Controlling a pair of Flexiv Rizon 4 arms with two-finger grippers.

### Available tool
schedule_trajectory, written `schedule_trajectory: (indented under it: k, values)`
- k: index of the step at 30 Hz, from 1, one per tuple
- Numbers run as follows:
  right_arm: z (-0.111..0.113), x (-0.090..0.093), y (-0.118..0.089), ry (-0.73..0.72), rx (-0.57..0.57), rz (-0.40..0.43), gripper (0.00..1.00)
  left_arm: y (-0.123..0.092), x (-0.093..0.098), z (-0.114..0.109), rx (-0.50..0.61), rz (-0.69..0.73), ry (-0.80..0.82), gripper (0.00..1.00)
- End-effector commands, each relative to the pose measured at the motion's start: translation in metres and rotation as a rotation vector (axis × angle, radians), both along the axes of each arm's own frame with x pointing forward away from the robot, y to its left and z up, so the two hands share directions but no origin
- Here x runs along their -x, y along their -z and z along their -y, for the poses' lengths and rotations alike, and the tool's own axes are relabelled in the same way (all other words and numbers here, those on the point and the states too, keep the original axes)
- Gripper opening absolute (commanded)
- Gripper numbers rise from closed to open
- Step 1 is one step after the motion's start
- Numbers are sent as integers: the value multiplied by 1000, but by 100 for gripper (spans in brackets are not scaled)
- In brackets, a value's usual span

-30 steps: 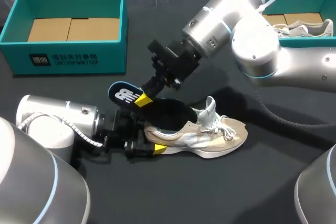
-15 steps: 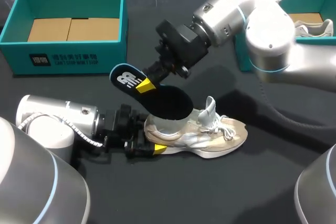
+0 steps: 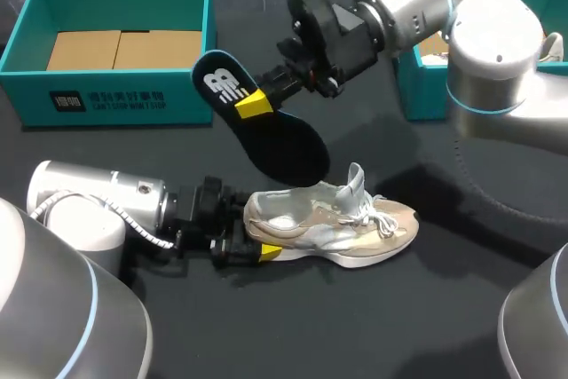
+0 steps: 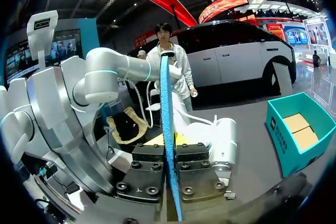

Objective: Take the shoe out of the shoebox, open the shoe tongue, remove and reinsert the insole, then place the shoe into the shoebox

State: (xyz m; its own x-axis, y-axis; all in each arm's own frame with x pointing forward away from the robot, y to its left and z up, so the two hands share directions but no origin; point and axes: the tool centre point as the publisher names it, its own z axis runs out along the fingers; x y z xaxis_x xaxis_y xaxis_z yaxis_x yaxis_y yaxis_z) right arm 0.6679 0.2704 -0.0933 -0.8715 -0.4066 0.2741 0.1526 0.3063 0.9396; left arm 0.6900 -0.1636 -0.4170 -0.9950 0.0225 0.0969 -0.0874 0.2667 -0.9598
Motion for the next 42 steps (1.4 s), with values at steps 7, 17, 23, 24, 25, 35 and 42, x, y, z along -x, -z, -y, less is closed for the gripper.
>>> schedule_trajectory:
  k: [7, 17, 23, 24, 25, 35, 42]
  values:
    - [46, 34, 3, 142, -135, -65, 0, 1, 0, 2, -1, 0, -1, 0]
    - [77, 68, 1, 378, -202, -137, 0, 1, 0, 2, -1, 0, -1, 0]
    - [89, 97, -7, 520, -256, -162, 0, 1, 0, 2, -1, 0, -1, 0]
    - [89, 97, -7, 520, -256, -162, 0, 1, 0, 2, -1, 0, -1, 0]
    - [89, 97, -7, 520, -256, -162, 0, 1, 0, 2, -1, 0, -1, 0]
    - [95, 99, -6, 586, -273, -158, 0, 1, 0, 2, -1, 0, -1, 0]
    - [107, 106, -11, 636, -270, -182, 0, 1, 0, 2, -1, 0, -1, 0]
